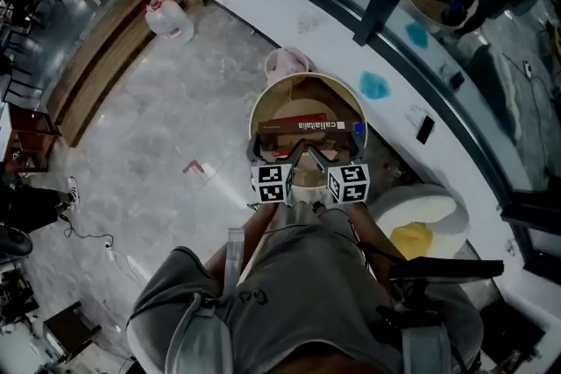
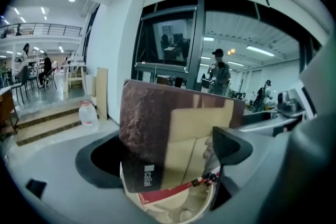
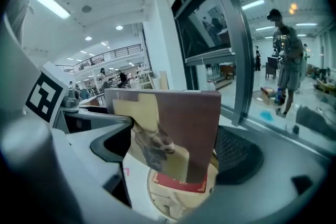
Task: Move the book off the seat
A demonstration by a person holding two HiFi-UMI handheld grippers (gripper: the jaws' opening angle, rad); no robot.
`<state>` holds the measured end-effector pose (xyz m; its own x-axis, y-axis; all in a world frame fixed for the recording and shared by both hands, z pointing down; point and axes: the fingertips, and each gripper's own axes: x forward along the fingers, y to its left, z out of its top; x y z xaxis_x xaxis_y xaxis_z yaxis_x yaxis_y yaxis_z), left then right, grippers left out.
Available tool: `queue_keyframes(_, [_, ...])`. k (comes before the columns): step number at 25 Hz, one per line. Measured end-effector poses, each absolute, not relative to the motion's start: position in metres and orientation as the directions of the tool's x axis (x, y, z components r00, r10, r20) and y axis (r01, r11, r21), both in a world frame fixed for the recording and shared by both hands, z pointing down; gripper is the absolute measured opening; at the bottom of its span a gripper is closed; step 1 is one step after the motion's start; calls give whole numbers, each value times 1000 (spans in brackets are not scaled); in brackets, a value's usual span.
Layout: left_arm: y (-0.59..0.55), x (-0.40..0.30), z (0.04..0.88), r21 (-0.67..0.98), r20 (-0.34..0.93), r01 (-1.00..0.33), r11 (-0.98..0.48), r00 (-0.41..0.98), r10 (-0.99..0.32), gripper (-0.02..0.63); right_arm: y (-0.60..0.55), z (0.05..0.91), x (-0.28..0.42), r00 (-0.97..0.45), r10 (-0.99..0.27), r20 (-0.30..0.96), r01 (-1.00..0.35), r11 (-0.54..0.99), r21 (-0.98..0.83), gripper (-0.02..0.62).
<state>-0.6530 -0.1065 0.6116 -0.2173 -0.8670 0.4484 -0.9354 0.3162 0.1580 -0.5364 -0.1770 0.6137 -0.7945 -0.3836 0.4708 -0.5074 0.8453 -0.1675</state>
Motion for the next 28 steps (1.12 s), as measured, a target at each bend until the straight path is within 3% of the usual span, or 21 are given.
queue_keyframes(7, [-119,-649,767,229,656,-911,344,-117,-746,545,-188,775,-532,-664,-326,673,-578,795,-185,491])
queue_keyframes(16, [-121,-651,960,322,849,-817,479,25,-527,545,-210,953,-548,-540,-219,813,-577,799,-168,491])
queue_keyframes(21, [-138,-675,1000,330,852,-796,507,20,-523,546,-228,990,-577,-568,-173,804,-545,812,-210,491])
queue_keyframes(28, [-135,-684,989,284,806,-800,529,-99,-583,546,-241,979,-571,-606,-291,741,-558,819,-134,491])
